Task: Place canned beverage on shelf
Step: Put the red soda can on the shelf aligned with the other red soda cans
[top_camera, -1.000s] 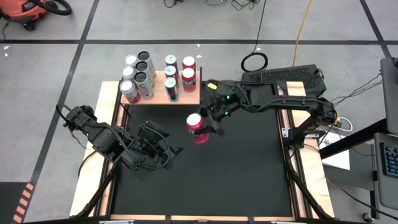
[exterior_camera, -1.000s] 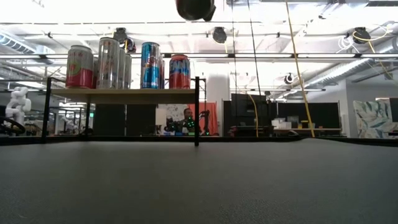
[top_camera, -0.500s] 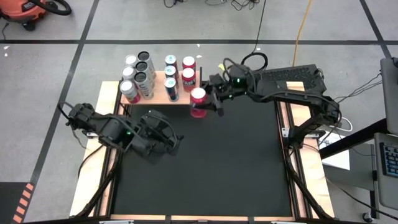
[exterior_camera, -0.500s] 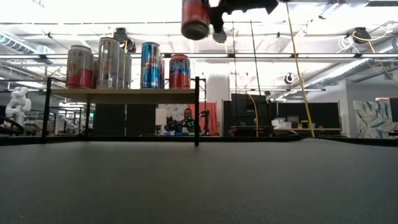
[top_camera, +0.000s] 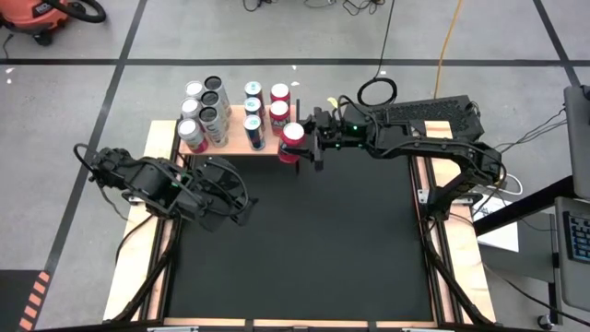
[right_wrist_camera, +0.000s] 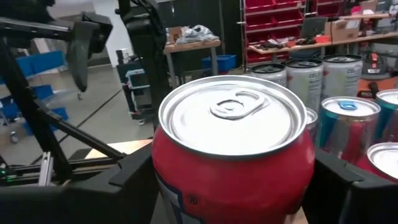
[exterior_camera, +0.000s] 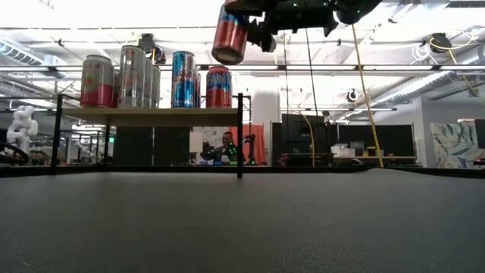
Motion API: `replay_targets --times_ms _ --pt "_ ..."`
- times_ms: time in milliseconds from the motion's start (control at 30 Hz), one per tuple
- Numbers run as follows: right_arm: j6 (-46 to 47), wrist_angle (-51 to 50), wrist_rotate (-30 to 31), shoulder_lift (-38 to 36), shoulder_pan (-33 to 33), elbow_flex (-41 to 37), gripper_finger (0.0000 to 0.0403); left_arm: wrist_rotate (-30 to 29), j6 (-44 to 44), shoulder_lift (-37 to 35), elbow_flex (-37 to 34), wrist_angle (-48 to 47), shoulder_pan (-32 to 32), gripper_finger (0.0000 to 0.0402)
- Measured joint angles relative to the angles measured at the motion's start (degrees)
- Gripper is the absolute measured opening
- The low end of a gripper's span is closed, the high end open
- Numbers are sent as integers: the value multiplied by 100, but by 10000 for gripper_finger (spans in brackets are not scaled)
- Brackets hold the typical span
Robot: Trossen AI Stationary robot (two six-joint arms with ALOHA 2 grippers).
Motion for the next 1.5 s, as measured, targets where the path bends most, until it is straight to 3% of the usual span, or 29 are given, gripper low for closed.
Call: replay_targets --times_ms 433,867,1500 --pt "19 569 -162 675 -67 123 275 76 -60 129 -1 126 0 340" --pt "-991 296 -132 756 -191 157 275 60 -183 142 0 218 0 340" --pt "-1202 345 42 994 -191 157 275 -122 -174 142 0 224 0 340"
